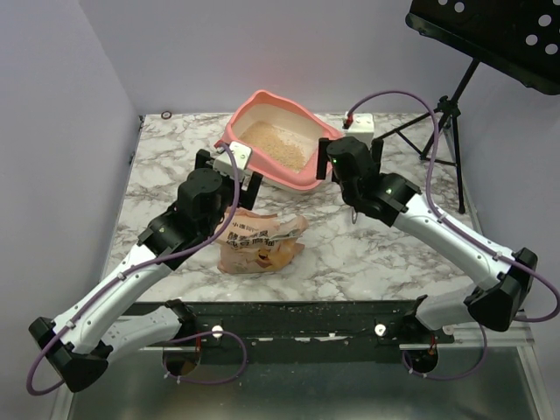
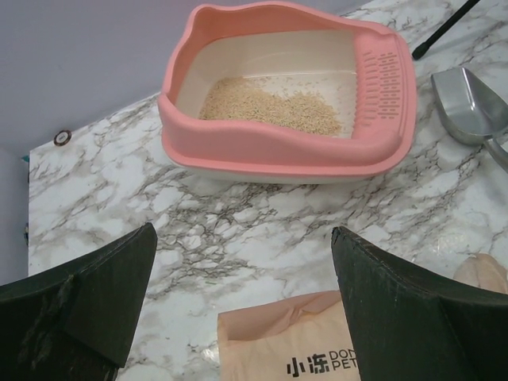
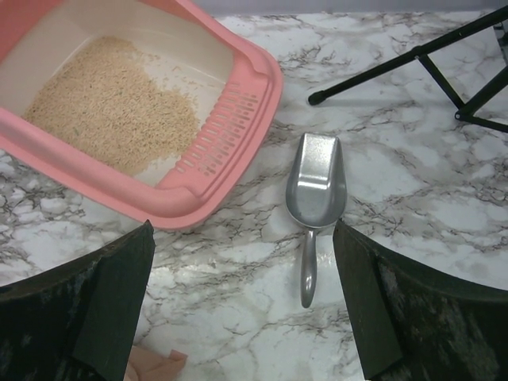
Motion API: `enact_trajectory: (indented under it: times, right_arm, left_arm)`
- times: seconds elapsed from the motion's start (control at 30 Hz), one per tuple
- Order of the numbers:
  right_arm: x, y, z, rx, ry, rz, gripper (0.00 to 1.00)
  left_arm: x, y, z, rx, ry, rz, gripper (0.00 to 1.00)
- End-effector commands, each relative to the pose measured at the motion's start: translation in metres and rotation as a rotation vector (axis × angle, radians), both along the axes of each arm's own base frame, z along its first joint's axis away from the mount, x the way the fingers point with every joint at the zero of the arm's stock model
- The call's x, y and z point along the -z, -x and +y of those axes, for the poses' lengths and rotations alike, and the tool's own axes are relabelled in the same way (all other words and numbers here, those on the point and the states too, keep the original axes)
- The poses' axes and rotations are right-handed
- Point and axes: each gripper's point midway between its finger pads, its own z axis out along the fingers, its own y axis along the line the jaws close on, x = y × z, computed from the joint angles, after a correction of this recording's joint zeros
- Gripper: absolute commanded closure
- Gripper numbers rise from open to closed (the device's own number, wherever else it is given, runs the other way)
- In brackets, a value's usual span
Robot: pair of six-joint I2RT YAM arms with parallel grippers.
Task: Fill the litter box with clean litter
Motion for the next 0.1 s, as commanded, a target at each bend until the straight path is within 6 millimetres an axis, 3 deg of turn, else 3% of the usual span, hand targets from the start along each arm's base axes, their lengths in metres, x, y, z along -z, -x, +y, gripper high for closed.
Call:
enact_trajectory:
  times: [0.0, 0.07]
  right_arm:
    - [-0.0230, 0.0034, -0.0033, -0.021, -0.051, -0.070, 0.00]
    - [-0.0268, 0.0039, -0.0014, -0.030, -0.072, -0.079, 0.00]
  left_arm:
    - [-0.0081, 0.0008, 0.0095, -0.034, 0.013, -0.029, 0.01]
    - [-0.0070, 0.0017, 0.0116, -0.038, 0.008, -0.031, 0.01]
